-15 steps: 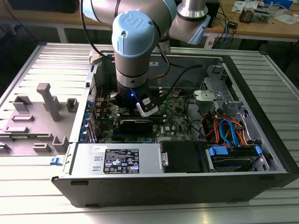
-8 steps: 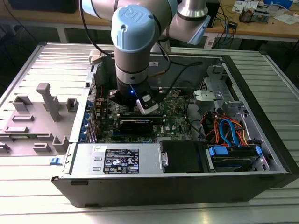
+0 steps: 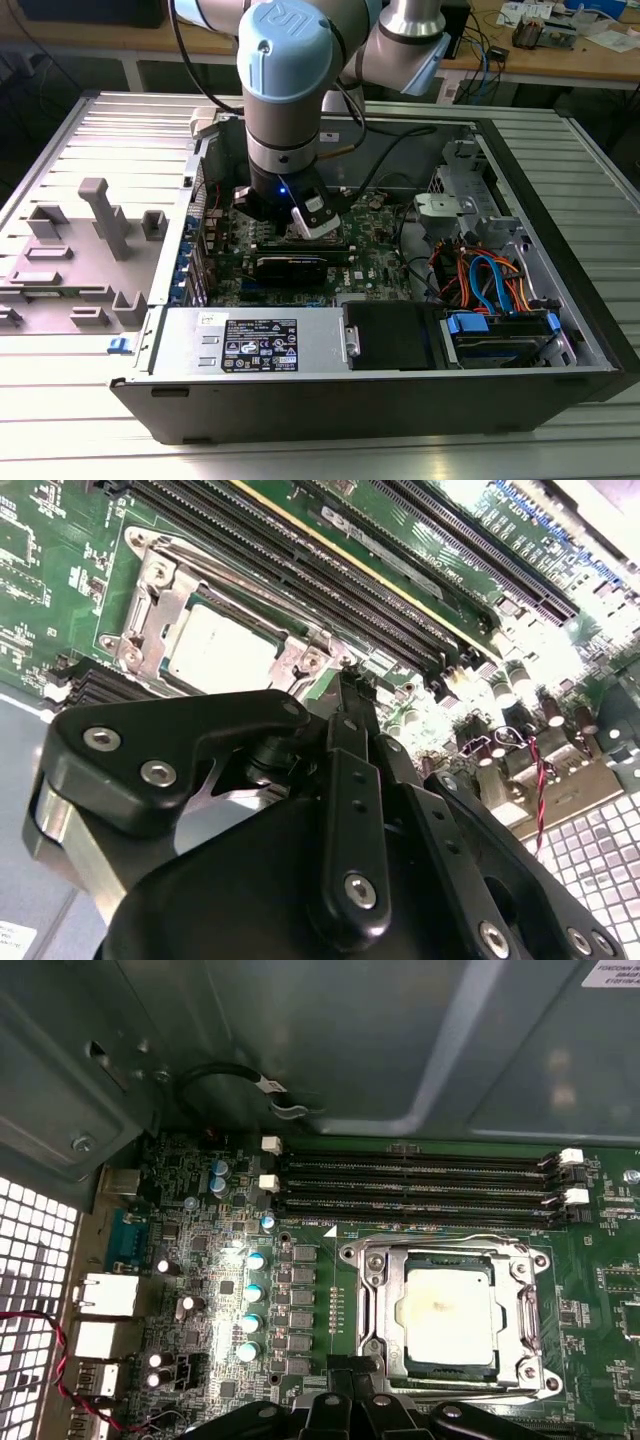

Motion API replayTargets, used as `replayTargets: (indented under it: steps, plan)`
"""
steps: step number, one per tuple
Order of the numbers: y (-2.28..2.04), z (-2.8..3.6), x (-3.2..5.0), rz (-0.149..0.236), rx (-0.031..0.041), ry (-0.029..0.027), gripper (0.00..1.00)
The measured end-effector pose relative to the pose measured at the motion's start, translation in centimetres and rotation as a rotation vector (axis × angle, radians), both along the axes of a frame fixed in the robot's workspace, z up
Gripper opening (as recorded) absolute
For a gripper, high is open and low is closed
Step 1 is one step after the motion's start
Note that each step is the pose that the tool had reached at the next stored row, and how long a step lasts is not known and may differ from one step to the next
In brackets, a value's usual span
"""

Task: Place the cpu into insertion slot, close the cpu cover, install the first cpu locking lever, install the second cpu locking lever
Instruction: 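Install the second cpu locking lever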

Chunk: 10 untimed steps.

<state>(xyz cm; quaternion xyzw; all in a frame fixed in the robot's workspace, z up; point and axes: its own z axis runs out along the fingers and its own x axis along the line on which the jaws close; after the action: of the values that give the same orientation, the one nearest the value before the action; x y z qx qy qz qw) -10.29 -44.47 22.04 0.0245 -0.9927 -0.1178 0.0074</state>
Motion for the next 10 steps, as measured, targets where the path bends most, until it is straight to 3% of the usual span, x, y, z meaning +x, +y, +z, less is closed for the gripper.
replayTargets:
  steps: [10]
  plan:
    - [0.00,0.22,0.00,0.000,0.0000,0.0000,0.11]
